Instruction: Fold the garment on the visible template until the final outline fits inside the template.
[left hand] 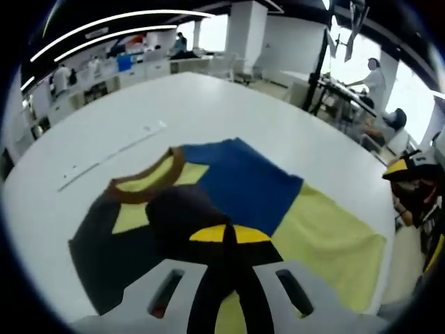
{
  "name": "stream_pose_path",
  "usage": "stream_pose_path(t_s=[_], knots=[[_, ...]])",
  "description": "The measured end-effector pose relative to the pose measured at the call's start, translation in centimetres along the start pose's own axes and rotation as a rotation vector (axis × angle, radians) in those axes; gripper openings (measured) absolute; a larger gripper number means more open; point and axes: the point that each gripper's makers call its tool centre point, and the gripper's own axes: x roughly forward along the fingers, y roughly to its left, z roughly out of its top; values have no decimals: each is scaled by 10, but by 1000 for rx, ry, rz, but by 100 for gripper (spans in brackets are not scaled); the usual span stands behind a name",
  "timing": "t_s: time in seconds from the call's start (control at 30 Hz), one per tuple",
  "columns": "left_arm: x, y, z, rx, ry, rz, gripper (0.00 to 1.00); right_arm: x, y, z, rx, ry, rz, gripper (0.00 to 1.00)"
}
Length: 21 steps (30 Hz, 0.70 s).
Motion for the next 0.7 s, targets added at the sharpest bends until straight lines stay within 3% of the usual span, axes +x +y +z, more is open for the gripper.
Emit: stream_pose_path(t_s=[0.17,0.27,0.37,0.5,0.7], knots=[[8,-8,-7,34,15,-29,0,-3,-3,-3,10,2,-10,100],[11,-16,-6,53,-13,-70,3,-4,-3,-5,17,2,-16,100],[9,-21,-6,75,-32,-88,20,-5,-4,-7,22,2,-21,100],[4,-21,-3,108,-74,-86,35,-4,-4,-9,25,5,-21,100],[-1,-4,3,145,-97,-21,56,-3,-2,-5,23,-5,-15,100]])
